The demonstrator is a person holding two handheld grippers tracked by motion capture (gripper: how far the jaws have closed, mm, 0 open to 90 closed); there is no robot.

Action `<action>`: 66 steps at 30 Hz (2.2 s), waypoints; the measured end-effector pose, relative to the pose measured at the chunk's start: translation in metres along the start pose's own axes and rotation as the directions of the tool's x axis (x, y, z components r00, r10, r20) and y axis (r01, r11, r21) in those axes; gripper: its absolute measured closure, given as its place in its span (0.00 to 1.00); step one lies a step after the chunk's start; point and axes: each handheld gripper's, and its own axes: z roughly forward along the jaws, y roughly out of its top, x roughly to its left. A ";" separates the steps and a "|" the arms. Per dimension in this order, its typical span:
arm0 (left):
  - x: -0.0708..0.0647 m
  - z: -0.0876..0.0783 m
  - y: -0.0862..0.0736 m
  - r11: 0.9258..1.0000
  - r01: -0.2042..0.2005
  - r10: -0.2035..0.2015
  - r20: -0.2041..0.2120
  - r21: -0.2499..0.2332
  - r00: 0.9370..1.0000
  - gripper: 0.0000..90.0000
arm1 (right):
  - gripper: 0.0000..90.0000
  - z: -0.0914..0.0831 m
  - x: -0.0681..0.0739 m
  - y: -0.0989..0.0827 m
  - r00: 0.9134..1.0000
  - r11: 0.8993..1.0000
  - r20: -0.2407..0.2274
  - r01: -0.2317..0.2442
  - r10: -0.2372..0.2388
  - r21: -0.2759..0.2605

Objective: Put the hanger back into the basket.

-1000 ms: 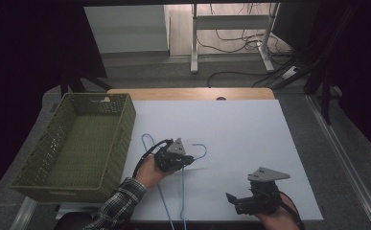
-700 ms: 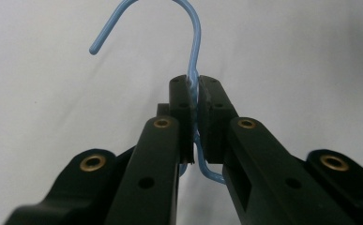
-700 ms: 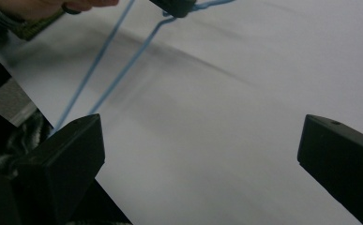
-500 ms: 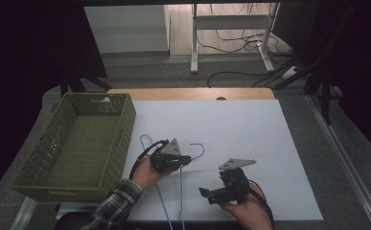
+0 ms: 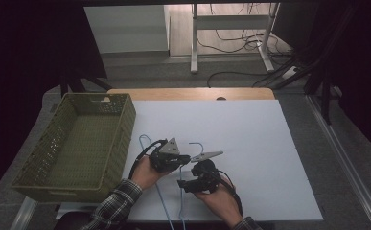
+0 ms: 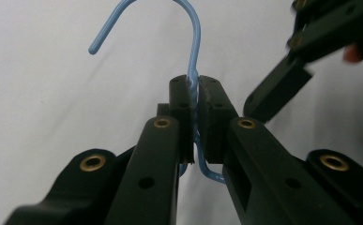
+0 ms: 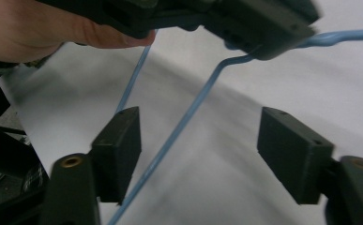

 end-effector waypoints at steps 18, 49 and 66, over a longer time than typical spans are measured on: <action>0.000 0.000 -0.001 1.000 0.007 -0.007 0.001 -0.008 1.000 0.95 | 0.78 0.027 -0.005 -0.005 0.978 0.984 -0.111 -0.173 0.177 0.046; -0.014 -0.078 0.012 0.990 0.063 -0.072 -0.071 -0.129 0.995 0.30 | 0.97 -0.035 -0.004 0.018 0.999 0.999 -0.037 -0.028 0.029 0.021; -0.025 -0.084 0.013 0.998 0.016 -0.014 -0.027 0.053 1.000 0.16 | 0.97 -0.093 -0.021 0.020 0.977 0.974 -0.024 0.213 -0.212 0.079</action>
